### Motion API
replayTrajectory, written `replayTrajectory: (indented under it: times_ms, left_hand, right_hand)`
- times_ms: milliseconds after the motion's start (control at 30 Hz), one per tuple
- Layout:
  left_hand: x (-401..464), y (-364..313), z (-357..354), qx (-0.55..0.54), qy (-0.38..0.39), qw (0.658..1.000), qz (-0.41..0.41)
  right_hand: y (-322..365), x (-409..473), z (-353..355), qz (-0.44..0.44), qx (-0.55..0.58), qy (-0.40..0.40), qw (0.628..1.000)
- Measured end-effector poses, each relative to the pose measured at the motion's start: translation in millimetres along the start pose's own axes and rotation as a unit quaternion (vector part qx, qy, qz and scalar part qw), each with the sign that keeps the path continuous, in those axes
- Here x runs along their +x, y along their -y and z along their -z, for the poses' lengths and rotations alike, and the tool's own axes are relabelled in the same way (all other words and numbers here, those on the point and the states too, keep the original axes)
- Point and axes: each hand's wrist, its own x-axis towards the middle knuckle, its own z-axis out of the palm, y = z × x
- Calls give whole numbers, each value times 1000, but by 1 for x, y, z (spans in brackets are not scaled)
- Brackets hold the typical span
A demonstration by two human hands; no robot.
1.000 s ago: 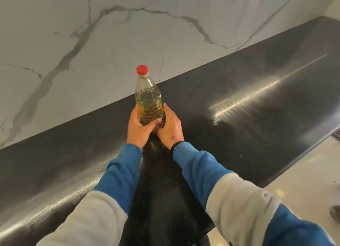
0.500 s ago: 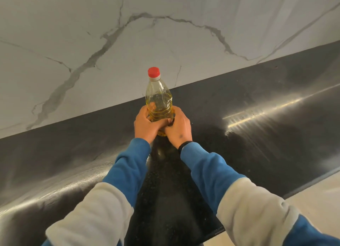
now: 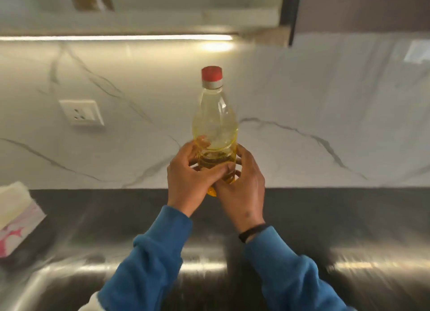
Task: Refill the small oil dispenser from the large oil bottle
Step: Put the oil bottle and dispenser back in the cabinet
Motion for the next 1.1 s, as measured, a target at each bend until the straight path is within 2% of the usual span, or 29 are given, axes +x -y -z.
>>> replayTrajectory:
  times_ms: [233, 333, 433, 633, 833, 967, 1100]
  left_hand:
    - [26, -125, 49, 12, -75, 984, -163]
    - [48, -174, 58, 13, -77, 974, -213]
    - [80, -216, 61, 18, -69, 965, -251]
    - [149, -264, 58, 59, -52, 958, -276]
    - [207, -258, 44, 112, -50, 966, -227]
    - [224, -249, 33, 153, -29, 970, -185]
    - [230, -246, 23, 167, -32, 973, -158]
  right_hand:
    - [119, 47, 7, 193, 73, -32, 978]
    - [165, 82, 15, 261, 93, -50, 960]
    - [207, 122, 21, 292, 79, -62, 951]
    - [254, 192, 25, 289, 67, -59, 953]
    - [252, 242, 18, 230, -26, -13, 973]
    - [238, 273, 9, 187, -105, 15, 977]
    - [228, 286, 5, 157, -131, 26, 978]
